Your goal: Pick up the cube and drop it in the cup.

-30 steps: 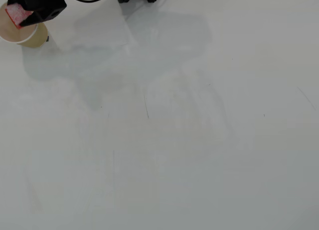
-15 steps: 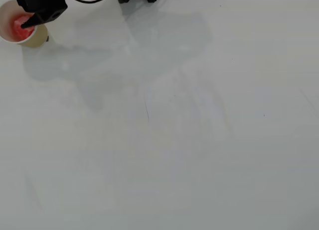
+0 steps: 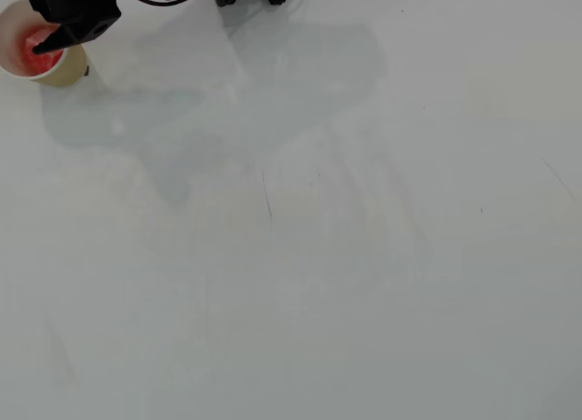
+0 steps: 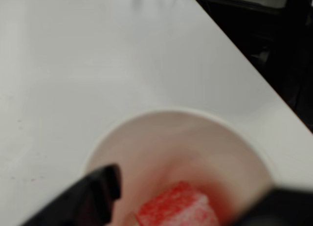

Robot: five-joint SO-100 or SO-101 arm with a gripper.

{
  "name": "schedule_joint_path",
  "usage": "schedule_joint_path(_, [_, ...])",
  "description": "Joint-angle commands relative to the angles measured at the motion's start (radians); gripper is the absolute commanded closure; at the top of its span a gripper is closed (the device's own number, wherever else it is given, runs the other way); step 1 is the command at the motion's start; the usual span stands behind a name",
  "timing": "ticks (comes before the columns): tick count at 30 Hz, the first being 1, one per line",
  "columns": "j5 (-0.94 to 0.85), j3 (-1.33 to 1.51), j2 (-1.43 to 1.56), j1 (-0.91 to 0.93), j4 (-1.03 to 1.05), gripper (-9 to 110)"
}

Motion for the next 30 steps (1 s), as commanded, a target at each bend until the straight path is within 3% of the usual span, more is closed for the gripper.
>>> schedule_joint_path(1, [-0.017,-0.091,0.015,-0.006,-0.037,85])
schedule_joint_path(8, [-0.017,-0.091,0.028,-0.021,-0.054,102])
schedule_joint_path(17, [-0.006,-0.069,0.106,-0.15,-0.089,102])
schedule_joint_path(30, [-0.009,0.092,0.333,-0.535,-0.106,102])
